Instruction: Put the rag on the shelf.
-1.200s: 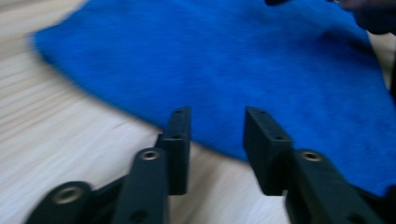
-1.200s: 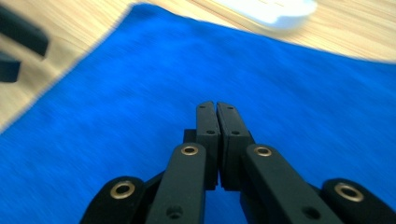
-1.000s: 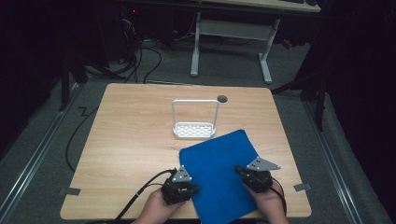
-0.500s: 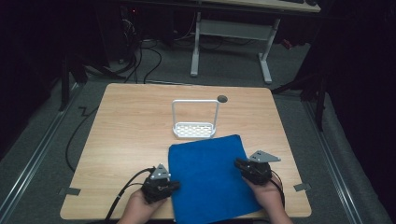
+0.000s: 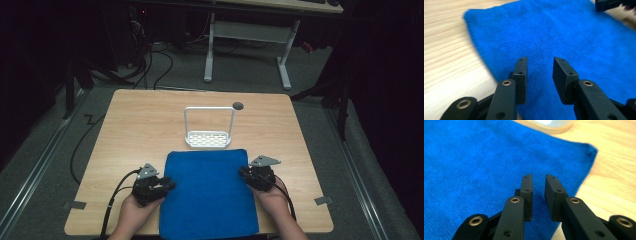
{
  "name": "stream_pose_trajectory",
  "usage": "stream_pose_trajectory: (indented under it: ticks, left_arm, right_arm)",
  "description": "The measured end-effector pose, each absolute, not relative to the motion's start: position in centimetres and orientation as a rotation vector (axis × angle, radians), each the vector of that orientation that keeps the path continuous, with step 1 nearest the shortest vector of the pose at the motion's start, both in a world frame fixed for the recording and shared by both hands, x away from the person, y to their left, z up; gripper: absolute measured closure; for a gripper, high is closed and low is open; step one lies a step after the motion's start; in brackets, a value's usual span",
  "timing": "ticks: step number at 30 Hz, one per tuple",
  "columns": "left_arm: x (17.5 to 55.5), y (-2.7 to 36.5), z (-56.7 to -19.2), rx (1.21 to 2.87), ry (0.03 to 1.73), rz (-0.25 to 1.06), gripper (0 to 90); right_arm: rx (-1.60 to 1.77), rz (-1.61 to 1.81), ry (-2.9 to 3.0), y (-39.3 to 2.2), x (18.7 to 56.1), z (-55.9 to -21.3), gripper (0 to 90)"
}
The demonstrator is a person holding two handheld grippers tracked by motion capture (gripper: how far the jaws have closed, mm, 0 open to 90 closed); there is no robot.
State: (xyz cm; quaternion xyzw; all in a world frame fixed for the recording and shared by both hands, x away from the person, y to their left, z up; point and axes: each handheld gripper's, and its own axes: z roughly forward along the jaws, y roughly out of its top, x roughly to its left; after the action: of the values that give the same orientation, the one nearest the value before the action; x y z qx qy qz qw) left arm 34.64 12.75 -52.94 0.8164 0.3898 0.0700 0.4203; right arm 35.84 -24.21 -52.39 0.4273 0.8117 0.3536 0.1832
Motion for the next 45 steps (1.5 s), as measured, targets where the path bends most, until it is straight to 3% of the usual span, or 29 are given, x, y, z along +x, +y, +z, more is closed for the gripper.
stream_pose_trajectory:
  ticks: [3, 13, 29, 35, 45]
  left_arm:
    - [34.5, 12.3, -53.2, 2.072, 0.959, 0.208, 66.0]
    - [32.9, 13.2, -53.2, 2.066, 0.931, 0.103, 67.8]
    - [30.3, 14.0, -53.2, 2.092, 0.889, 0.079, 69.7]
    - [30.2, 13.9, -53.0, 2.109, 0.879, 0.090, 69.4]
    - [33.7, 15.5, -52.4, 1.975, 1.018, 0.219, 52.5]
  right_arm:
    - [1.165, 0.955, 2.300, -23.7, 35.5, -52.7, 77.9]
    - [1.149, 0.980, 2.327, -24.5, 33.6, -52.8, 77.4]
    - [1.149, 1.028, 2.400, -25.0, 30.2, -52.6, 76.3]
    - [1.130, 1.029, 2.412, -25.1, 29.8, -52.5, 70.6]
    - [1.196, 1.072, 2.329, -26.5, 30.4, -52.4, 64.1]
